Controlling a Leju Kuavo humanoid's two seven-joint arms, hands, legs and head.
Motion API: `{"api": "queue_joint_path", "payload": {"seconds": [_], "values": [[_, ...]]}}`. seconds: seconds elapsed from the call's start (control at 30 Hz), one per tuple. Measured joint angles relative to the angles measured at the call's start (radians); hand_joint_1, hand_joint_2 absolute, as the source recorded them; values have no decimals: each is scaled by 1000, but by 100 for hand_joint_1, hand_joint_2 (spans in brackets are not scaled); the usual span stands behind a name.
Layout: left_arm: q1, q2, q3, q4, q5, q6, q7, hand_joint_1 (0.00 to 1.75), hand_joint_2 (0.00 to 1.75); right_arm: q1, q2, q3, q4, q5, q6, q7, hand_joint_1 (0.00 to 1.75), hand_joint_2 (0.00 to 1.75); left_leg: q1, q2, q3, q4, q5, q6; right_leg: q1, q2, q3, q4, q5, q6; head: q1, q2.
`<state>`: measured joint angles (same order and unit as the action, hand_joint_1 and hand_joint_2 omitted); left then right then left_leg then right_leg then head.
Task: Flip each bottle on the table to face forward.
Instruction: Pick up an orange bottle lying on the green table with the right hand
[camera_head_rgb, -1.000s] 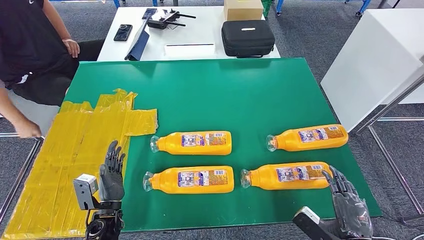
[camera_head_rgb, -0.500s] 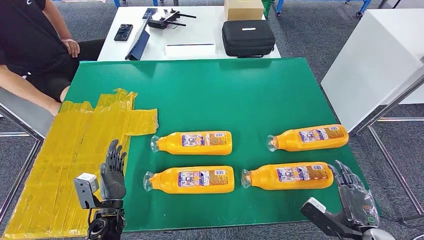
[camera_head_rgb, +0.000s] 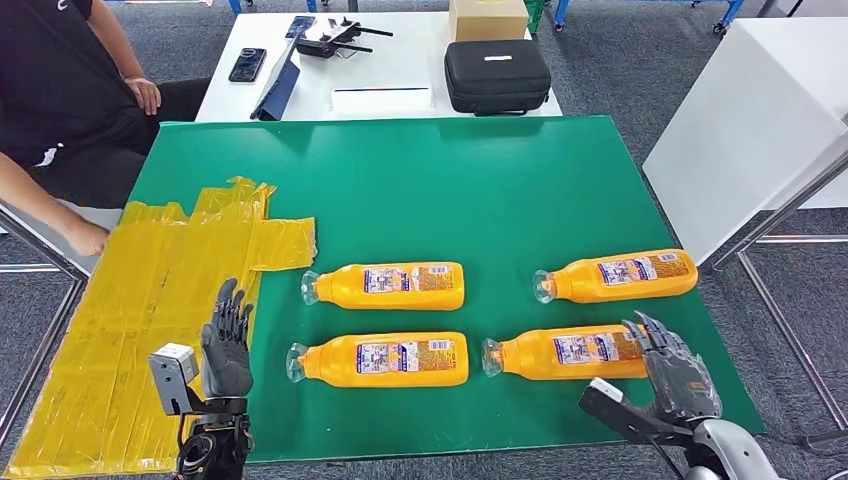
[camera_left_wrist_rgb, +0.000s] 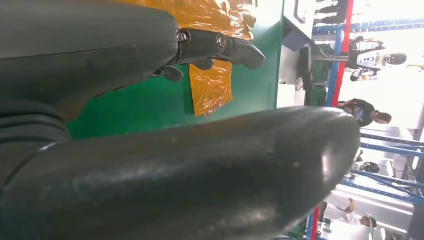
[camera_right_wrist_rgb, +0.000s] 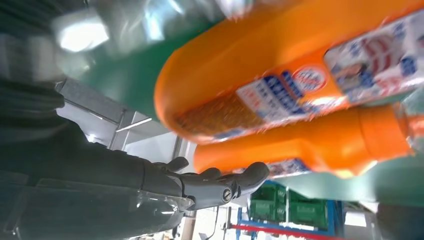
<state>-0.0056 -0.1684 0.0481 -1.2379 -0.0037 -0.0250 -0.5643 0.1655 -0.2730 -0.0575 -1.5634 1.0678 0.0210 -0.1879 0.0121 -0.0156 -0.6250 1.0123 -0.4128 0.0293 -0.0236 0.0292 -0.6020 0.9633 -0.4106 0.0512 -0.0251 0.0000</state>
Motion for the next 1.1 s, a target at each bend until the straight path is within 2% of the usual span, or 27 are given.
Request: {"api": "queue_joint_path", "payload": {"seconds": [0.4,1.1], "values": [[6,4,0,0,1,11,10,0,0,-55,-21,73,96,-3,6,5,0,175,0,0,0,0,0,0,0,0,0,0,0,0,0,0],[6,7,0,0,0,11,10,0,0,-82,-32,95,136,-6,6,5,0,175,0,0,1,0,0,0,0,0,1,0,0,0,0,0]]}}
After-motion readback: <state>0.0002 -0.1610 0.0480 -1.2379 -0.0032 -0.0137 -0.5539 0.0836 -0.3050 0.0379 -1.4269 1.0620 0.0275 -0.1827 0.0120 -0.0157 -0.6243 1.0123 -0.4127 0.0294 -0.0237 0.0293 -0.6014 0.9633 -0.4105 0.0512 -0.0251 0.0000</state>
